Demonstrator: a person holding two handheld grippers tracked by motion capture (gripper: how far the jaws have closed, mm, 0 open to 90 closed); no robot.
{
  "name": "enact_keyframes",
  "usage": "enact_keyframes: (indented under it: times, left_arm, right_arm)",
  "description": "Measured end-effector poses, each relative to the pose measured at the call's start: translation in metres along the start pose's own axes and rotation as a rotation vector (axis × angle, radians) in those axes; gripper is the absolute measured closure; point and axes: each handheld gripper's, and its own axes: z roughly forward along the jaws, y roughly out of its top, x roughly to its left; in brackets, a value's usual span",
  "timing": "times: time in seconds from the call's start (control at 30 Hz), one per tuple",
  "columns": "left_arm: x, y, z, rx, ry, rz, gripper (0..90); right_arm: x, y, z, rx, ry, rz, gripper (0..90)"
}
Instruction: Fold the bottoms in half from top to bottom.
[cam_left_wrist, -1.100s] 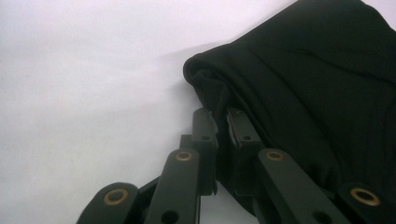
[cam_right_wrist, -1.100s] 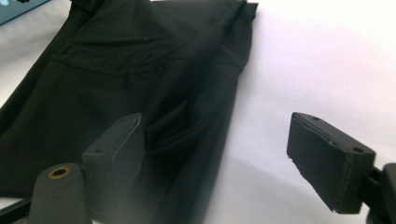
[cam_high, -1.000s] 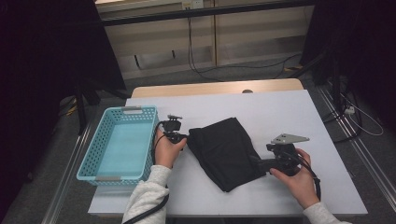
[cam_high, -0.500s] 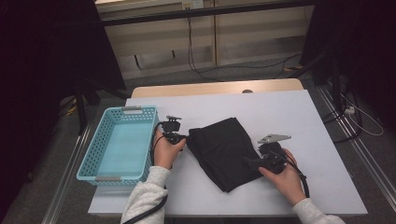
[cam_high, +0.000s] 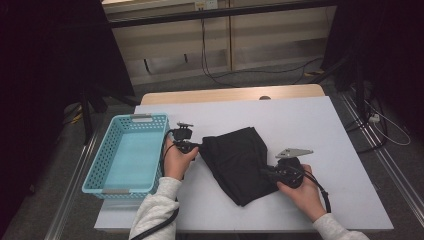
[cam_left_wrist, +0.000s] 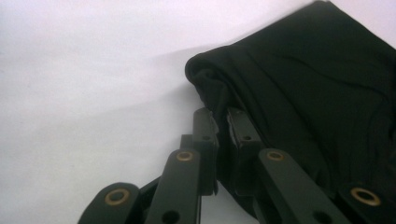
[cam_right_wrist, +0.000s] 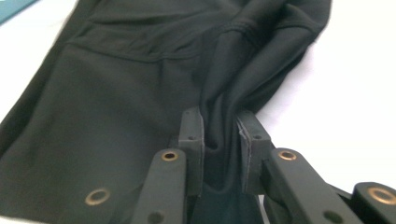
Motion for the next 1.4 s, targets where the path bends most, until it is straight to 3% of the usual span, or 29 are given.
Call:
enact_keyframes:
  times: [0.07, 0.3, 0.43, 0.53, 0.63, 0.77, 1.0, 1.13, 1.23, 1.33, 1.4]
  left_arm:
    - [0.000, 0.001, -0.002, -0.003, -0.003, 0.001, 83.3]
    - [0.002, 0.000, -0.002, -0.022, 0.010, -0.001, 76.9]
    - [0.004, 0.000, -0.004, -0.034, 0.026, -0.019, 59.3]
    - [0.006, 0.000, 0.000, -0.053, 0.038, -0.024, 41.1]
    - [0.007, -0.001, 0.005, -0.034, 0.026, -0.031, 36.2]
    - [0.004, -0.001, 0.009, -0.041, 0.040, -0.029, 26.8]
    - [-0.009, 0.000, 0.021, -0.044, 0.040, -0.013, 19.6]
    - [-0.017, -0.001, 0.026, -0.024, 0.087, 0.047, 21.4]
    - [-0.020, -0.003, 0.027, -0.029, 0.111, 0.052, 23.8]
    - [-0.023, -0.004, 0.028, -0.019, 0.130, 0.100, 23.7]
    - [-0.025, -0.005, 0.029, -0.022, 0.148, 0.109, 23.8]
  right_arm:
    - [0.005, 0.000, -0.001, 0.005, 0.007, -0.023, 76.0]
    - [0.009, -0.001, -0.005, 0.009, 0.007, -0.010, 76.9]
    - [0.009, -0.001, -0.008, 0.021, 0.006, -0.023, 77.1]
    - [0.010, -0.002, -0.009, 0.023, 0.010, -0.027, 77.1]
    - [0.011, -0.003, -0.009, 0.024, 0.007, -0.033, 77.1]
    - [0.012, -0.004, -0.009, 0.025, 0.004, -0.035, 77.0]
    - [0.013, -0.005, -0.009, 0.024, -0.002, -0.049, 76.7]
    - [0.013, -0.005, -0.009, 0.023, -0.002, -0.052, 76.5]
    - [0.013, -0.005, -0.009, 0.023, -0.001, -0.054, 76.3]
    - [0.013, -0.006, -0.009, 0.022, -0.003, -0.056, 76.1]
    - [0.013, -0.006, -0.009, 0.021, -0.003, -0.058, 76.1]
